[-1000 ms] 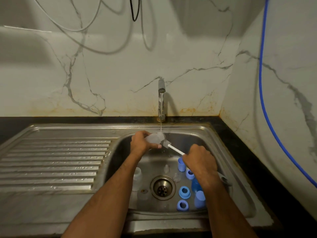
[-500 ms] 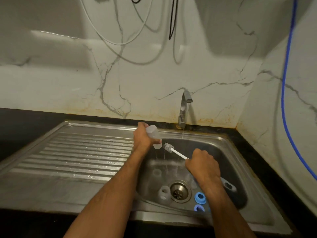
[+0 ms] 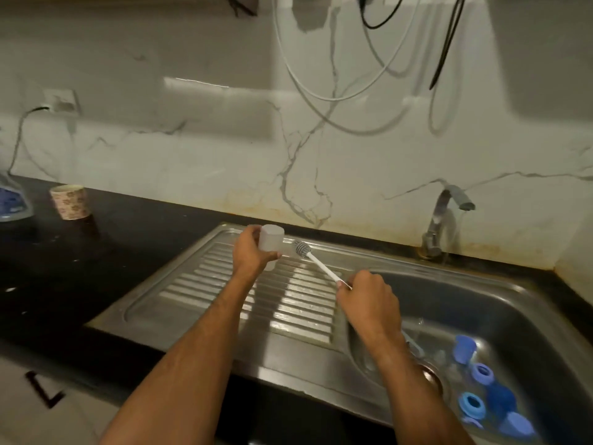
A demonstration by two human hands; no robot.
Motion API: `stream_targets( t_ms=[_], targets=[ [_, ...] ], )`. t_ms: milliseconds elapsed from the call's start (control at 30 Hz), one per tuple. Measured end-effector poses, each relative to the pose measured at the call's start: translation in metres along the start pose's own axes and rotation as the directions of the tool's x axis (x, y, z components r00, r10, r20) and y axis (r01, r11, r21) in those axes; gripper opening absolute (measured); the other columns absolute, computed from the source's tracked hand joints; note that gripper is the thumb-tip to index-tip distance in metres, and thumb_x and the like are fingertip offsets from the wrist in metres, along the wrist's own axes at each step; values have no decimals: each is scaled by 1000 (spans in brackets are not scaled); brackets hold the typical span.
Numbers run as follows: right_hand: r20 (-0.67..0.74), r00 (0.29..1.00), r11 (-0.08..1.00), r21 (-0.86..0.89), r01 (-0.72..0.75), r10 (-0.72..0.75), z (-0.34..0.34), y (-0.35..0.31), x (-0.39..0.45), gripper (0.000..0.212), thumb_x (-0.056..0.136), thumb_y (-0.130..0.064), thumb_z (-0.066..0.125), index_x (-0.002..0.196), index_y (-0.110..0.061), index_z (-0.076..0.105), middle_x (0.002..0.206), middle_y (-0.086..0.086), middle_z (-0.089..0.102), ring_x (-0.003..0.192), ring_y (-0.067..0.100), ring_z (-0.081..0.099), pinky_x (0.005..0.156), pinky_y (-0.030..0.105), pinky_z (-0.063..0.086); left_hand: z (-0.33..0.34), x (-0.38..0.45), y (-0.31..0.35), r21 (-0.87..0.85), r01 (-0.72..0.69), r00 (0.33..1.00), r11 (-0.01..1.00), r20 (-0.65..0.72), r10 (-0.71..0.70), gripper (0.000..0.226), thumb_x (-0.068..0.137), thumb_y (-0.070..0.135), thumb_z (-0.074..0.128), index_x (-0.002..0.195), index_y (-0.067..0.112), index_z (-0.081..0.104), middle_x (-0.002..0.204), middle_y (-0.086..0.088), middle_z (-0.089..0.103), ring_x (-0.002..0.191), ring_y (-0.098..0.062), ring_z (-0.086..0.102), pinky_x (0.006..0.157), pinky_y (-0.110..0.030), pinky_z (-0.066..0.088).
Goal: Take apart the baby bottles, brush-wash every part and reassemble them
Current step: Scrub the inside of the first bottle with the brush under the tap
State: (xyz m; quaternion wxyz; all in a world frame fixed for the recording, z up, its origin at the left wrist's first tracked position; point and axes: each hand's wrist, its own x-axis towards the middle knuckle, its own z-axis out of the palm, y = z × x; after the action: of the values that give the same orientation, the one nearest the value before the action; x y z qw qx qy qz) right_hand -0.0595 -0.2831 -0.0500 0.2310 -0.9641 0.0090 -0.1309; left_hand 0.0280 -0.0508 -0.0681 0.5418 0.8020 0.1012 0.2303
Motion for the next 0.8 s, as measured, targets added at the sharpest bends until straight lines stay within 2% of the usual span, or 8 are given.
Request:
stream_targets(
  t_ms=[67, 133, 233, 333, 467, 633, 800],
  targets=[
    [-12, 1000, 998, 56, 17, -17, 15, -19, -1, 29, 99, -44, 59, 90, -20, 71, 74, -6, 64, 63, 11, 60, 55, 30, 49, -26, 10, -13, 2, 30, 999, 1000, -33, -30, 77, 64, 5, 92, 131, 9, 54, 131, -13, 64, 119, -31, 61, 97, -49, 55],
    [-28, 999, 996, 75, 38, -36, 28, -35, -1, 30, 98, -47, 59, 89, -20, 71, 73, -6, 65, 65, 14, 63, 60, 35, 58, -46, 19, -25, 10, 49, 997, 999, -60, -49, 74, 64, 4, 92, 128, 9, 56, 129, -12, 64, 117, -31, 61, 94, -48, 56],
    [-21, 998, 997, 62, 53, -52, 40, -47, -1, 32, 99, -45, 59, 88, -19, 73, 72, -6, 64, 64, 12, 62, 58, 30, 53, -59, 29, -41, 6, 67, 995, 998, -70, -66, 70, 66, 2, 90, 126, 10, 54, 129, -12, 64, 116, -32, 62, 92, -50, 57],
    [-21, 999, 997, 67, 50, -49, 48, -51, 6, 30, 99, -45, 60, 89, -20, 73, 72, -7, 64, 64, 10, 62, 59, 31, 56, -61, 38, -53, 21, 81, 994, 997, -81, -79, 71, 67, 2, 89, 127, 10, 53, 130, -13, 62, 117, -33, 62, 92, -50, 58],
    [-14, 999, 995, 86, 50, -48, 55, -55, 17, 29, 100, -45, 59, 91, -21, 73, 72, -8, 64, 63, 7, 61, 53, 24, 47, -59, 50, -60, 29, 76, 995, 997, -74, -74, 72, 68, 4, 89, 129, 8, 52, 132, -14, 62, 118, -34, 62, 93, -50, 57],
    [-21, 998, 993, 100, 66, -64, 61, -55, 26, 29, 101, -43, 58, 91, -21, 73, 72, -8, 63, 63, 7, 60, 51, 23, 42, -55, 59, -62, 24, 60, 996, 998, -74, -58, 71, 69, 4, 88, 130, 10, 50, 134, -15, 60, 119, -34, 61, 95, -51, 56],
    [-34, 998, 993, 103, 62, -59, 69, -52, 30, 29, 100, -44, 59, 93, -20, 74, 74, -8, 63, 64, 8, 60, 55, 27, 49, -52, 62, -68, 74, 61, 996, 995, -65, -56, 72, 67, 7, 90, 128, 10, 52, 131, -15, 63, 118, -34, 62, 93, -53, 57]
  ],
)
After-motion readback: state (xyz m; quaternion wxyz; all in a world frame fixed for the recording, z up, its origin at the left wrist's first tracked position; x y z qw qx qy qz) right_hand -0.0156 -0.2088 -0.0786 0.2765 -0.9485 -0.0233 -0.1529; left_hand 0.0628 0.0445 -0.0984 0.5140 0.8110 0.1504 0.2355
